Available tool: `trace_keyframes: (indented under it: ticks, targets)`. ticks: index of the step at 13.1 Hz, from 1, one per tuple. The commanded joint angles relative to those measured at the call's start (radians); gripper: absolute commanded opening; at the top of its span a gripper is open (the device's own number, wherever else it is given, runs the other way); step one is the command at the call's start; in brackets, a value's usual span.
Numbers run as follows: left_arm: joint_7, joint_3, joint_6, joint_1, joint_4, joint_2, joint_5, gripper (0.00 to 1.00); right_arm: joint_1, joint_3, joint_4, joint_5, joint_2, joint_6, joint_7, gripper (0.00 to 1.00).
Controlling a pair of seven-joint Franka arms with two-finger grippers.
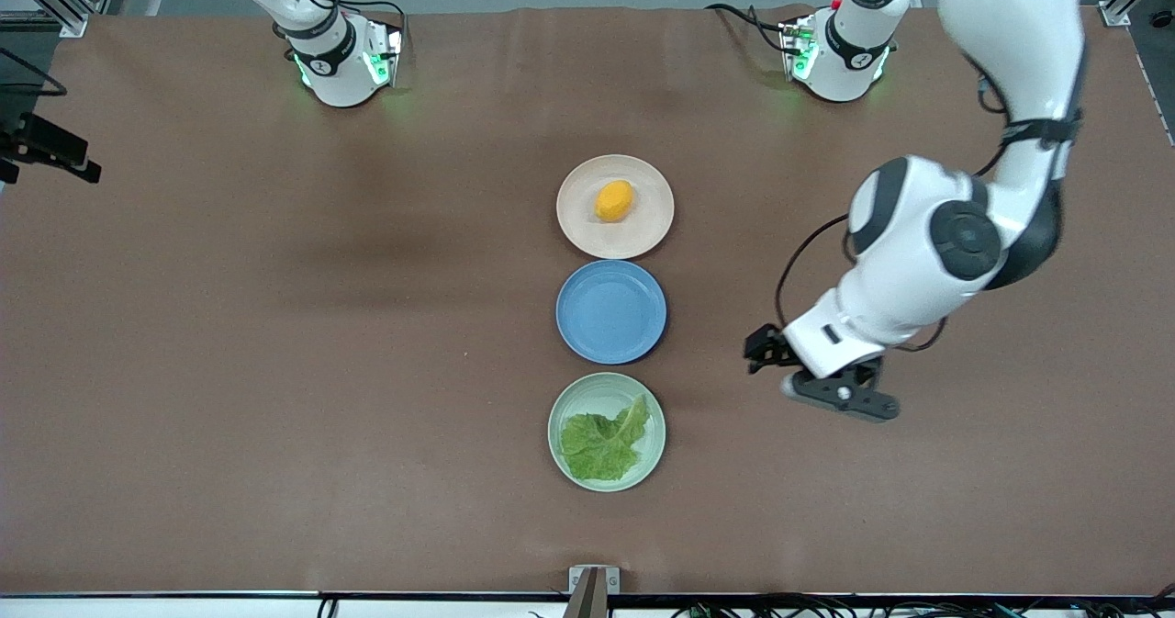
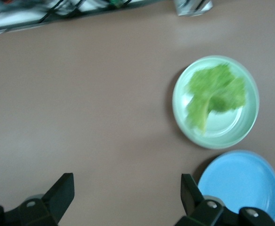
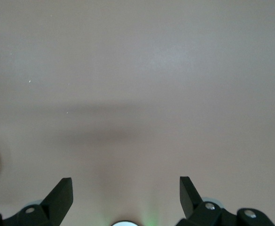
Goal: Pick lemon and lettuce from plates
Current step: 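Reach the left gripper over the lettuce while the right gripper approaches the lemon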
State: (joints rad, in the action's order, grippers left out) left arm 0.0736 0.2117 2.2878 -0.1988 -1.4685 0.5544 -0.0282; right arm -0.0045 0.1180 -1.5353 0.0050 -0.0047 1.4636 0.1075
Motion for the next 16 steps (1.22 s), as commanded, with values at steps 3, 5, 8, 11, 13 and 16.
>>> trace_keyframes:
  ticks: [3, 5, 8, 11, 13, 16]
  targets:
    - [-0.046, -0.011, 0.298, -0.131, 0.043, 0.186, -0.006, 0.87, -0.025, -0.003, 0.014, -0.013, 0.141, 0.057, 0.029, 1.00]
    - [-0.052, -0.026, 0.375, -0.171, 0.043, 0.235, 0.046, 0.82, -0.005, -0.008, 0.006, 0.006, 0.140, 0.061, -0.008, 1.00]
    - [-0.051, -0.028, 0.565, -0.195, 0.056, 0.338, 0.068, 0.82, 0.121, -0.011, -0.038, 0.049, 0.126, 0.063, -0.315, 1.00]
    - [-0.055, -0.037, 0.660, -0.221, 0.077, 0.404, 0.073, 0.73, 0.301, -0.011, -0.104, 0.099, 0.114, 0.131, -0.608, 1.00]
    - [-0.054, -0.095, 0.661, -0.281, 0.105, 0.429, 0.071, 0.67, 0.432, -0.011, -0.170, 0.112, 0.115, 0.266, -0.791, 1.00]
    - [-0.054, -0.172, 0.682, -0.338, 0.140, 0.470, 0.071, 0.66, 0.637, -0.009, -0.275, 0.107, 0.127, 0.482, -1.087, 1.00]
